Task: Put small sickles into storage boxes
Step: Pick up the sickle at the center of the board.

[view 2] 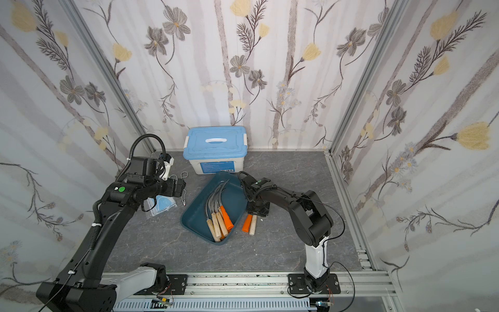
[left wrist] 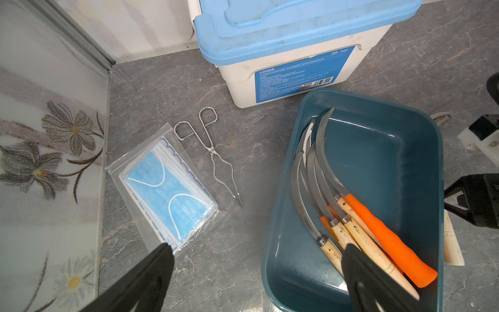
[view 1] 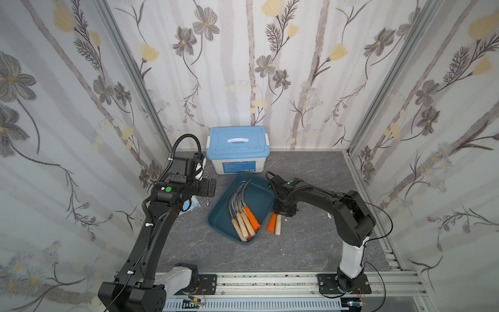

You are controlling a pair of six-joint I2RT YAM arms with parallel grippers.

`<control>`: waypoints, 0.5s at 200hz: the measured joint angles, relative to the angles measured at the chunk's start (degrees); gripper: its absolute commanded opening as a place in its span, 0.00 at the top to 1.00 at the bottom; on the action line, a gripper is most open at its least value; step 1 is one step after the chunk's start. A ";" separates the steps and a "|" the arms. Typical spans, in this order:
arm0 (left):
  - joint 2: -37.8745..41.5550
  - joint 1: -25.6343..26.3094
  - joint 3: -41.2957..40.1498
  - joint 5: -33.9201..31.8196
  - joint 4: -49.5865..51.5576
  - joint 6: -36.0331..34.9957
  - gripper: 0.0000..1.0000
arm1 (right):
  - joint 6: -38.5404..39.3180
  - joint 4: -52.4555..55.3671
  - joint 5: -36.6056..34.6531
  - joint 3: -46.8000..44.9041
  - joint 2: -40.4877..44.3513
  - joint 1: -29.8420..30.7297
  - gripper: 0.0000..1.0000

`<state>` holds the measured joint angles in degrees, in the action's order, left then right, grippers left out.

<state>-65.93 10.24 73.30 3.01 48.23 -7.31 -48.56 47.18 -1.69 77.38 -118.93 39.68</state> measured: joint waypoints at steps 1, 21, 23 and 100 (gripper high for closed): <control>0.00 0.00 -0.02 0.00 0.00 0.00 0.00 | 0.00 0.00 0.00 0.00 0.00 0.00 0.56; 0.04 0.00 -0.02 -0.42 0.00 0.00 0.00 | 0.24 0.02 0.02 0.09 -0.52 -0.04 0.56; 0.04 0.00 -0.02 -0.42 0.00 0.00 0.00 | 0.22 0.02 0.02 0.09 -0.57 -0.04 0.56; 0.42 0.00 0.07 -0.83 0.00 -0.17 0.00 | 0.46 -0.70 -0.11 -0.07 -1.03 -0.11 0.57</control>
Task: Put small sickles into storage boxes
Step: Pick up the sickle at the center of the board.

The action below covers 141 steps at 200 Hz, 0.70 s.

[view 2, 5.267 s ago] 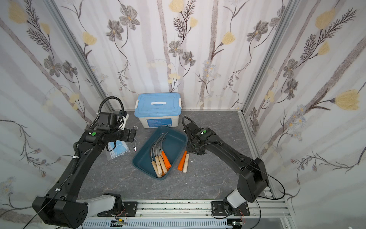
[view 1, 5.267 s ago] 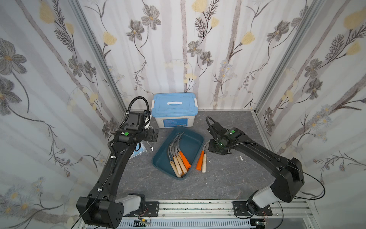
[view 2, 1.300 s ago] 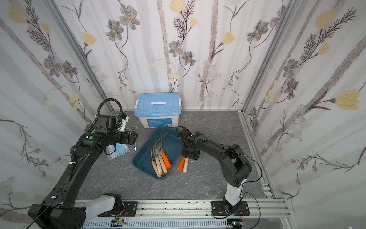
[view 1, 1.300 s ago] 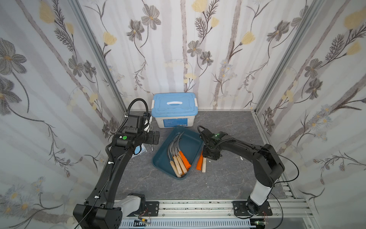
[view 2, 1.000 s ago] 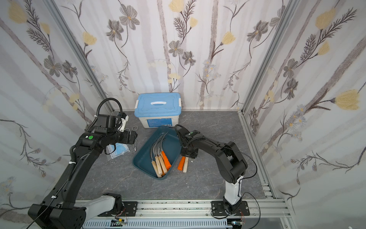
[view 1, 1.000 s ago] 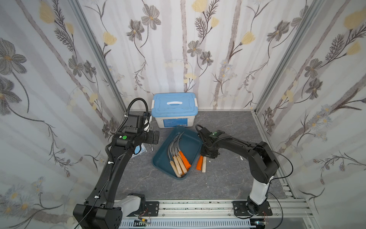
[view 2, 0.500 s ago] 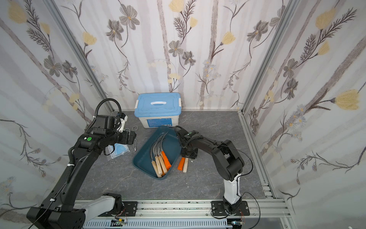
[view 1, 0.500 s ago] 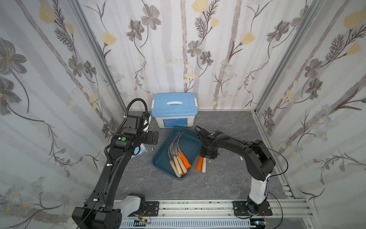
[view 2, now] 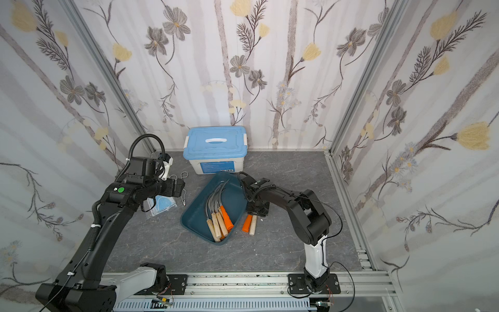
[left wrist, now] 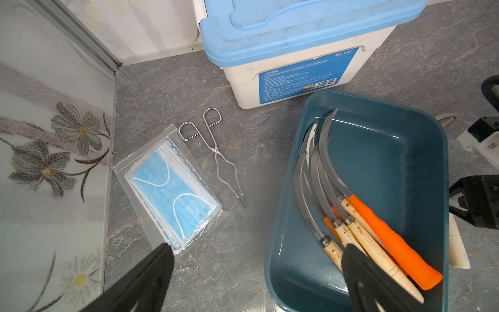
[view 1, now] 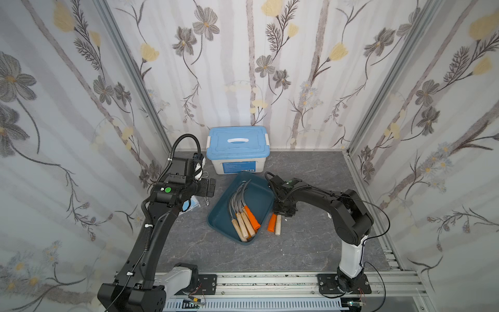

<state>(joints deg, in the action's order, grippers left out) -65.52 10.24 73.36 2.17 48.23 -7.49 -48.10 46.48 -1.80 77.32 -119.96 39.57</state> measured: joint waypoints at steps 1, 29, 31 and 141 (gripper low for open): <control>0.02 0.00 0.00 0.00 0.00 0.00 0.00 | 0.02 -0.09 0.00 -0.04 0.00 0.00 0.57; 0.26 0.00 0.00 0.00 0.00 0.00 0.00 | 0.42 -0.33 -0.28 -1.68 0.00 -0.22 0.57; 0.28 0.00 0.00 0.00 0.00 0.00 0.00 | 0.42 -0.35 -0.28 -1.77 0.00 -0.22 0.57; 0.98 0.00 -0.76 0.04 -0.02 0.00 0.00 | 0.39 -0.72 -1.31 -4.13 0.66 -0.37 0.57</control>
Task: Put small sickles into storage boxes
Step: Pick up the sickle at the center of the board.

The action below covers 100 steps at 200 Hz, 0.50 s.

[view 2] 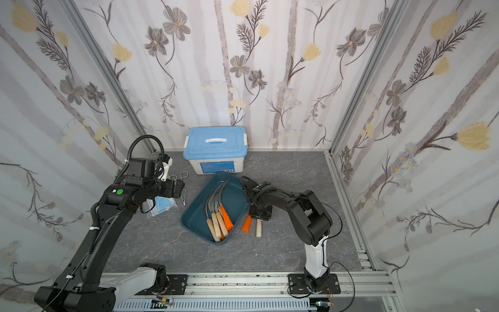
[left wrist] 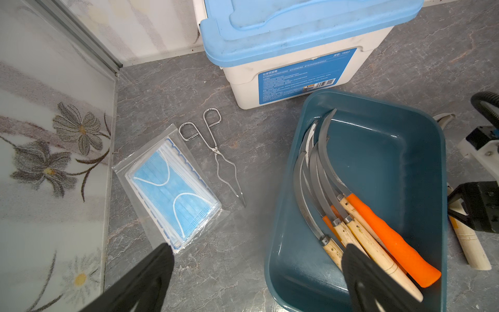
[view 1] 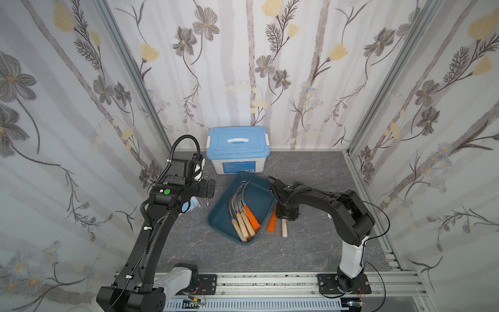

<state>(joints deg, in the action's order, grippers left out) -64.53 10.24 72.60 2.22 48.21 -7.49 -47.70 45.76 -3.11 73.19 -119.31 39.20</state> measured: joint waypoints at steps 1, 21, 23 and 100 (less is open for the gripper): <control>0.00 0.00 0.00 0.00 0.02 0.02 0.00 | 0.00 0.00 0.00 0.00 0.00 0.00 0.57; 0.00 0.00 -0.09 0.04 0.00 0.00 0.00 | 0.00 -0.02 -0.09 -0.22 0.22 -0.04 0.57; 0.00 0.00 -0.09 0.04 0.00 0.00 0.00 | 0.00 -0.02 -0.13 -0.31 0.31 -0.04 0.57; -0.35 0.00 0.04 0.46 0.02 0.02 0.00 | 0.44 0.11 -0.74 -0.96 0.52 -0.09 0.61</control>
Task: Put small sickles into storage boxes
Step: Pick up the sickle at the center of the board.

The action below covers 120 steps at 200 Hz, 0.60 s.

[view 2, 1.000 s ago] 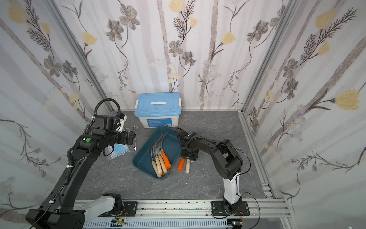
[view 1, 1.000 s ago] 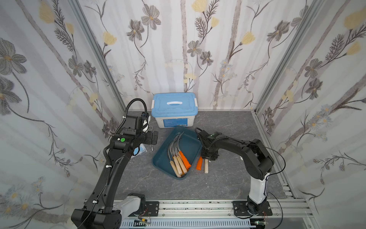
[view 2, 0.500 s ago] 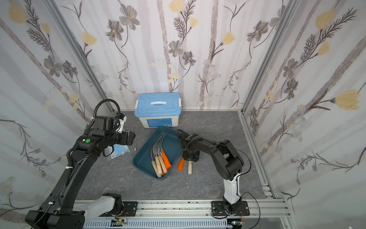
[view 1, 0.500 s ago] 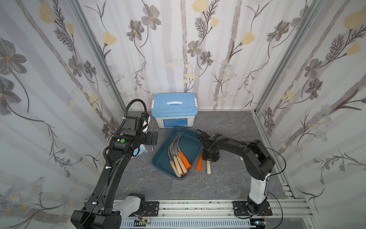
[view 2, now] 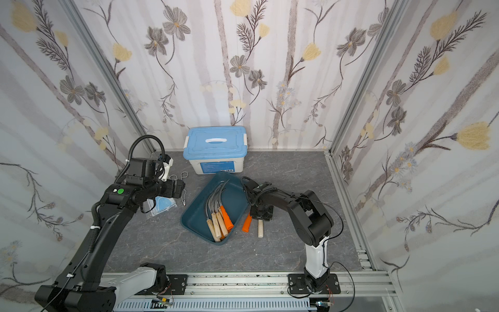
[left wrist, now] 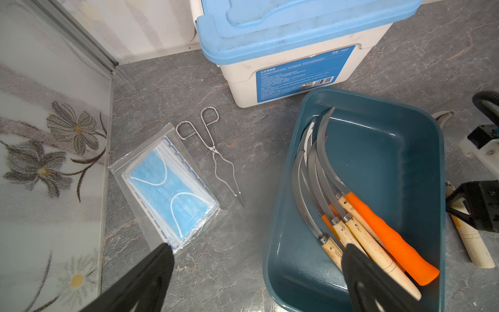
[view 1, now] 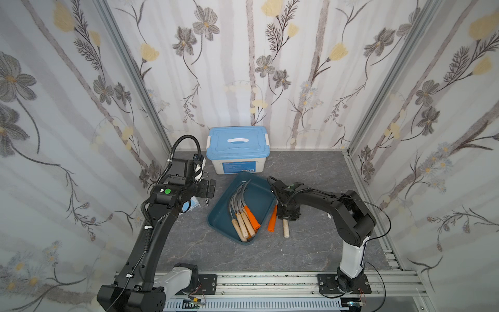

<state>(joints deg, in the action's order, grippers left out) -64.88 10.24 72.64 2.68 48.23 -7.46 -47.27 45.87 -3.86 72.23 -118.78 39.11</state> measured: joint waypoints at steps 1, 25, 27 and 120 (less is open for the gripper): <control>0.00 0.00 0.00 0.00 0.00 0.00 0.00 | 0.00 0.00 0.00 0.00 -0.02 0.00 0.61; 0.00 0.00 0.00 0.00 0.00 0.00 0.00 | 0.42 -0.02 -0.33 0.11 -0.04 0.02 0.66; 0.00 0.00 0.00 0.00 0.00 0.00 0.00 | 0.42 -0.02 -0.35 0.13 -0.04 0.02 0.67; -0.42 0.04 0.35 -0.02 -0.07 0.00 0.00 | 0.66 0.81 -0.79 0.92 -0.37 -0.02 0.93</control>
<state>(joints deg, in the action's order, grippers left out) -65.30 10.28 72.99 2.66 48.16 -7.46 -46.61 46.68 -4.64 73.14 -119.15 39.09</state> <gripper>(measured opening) 0.997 0.211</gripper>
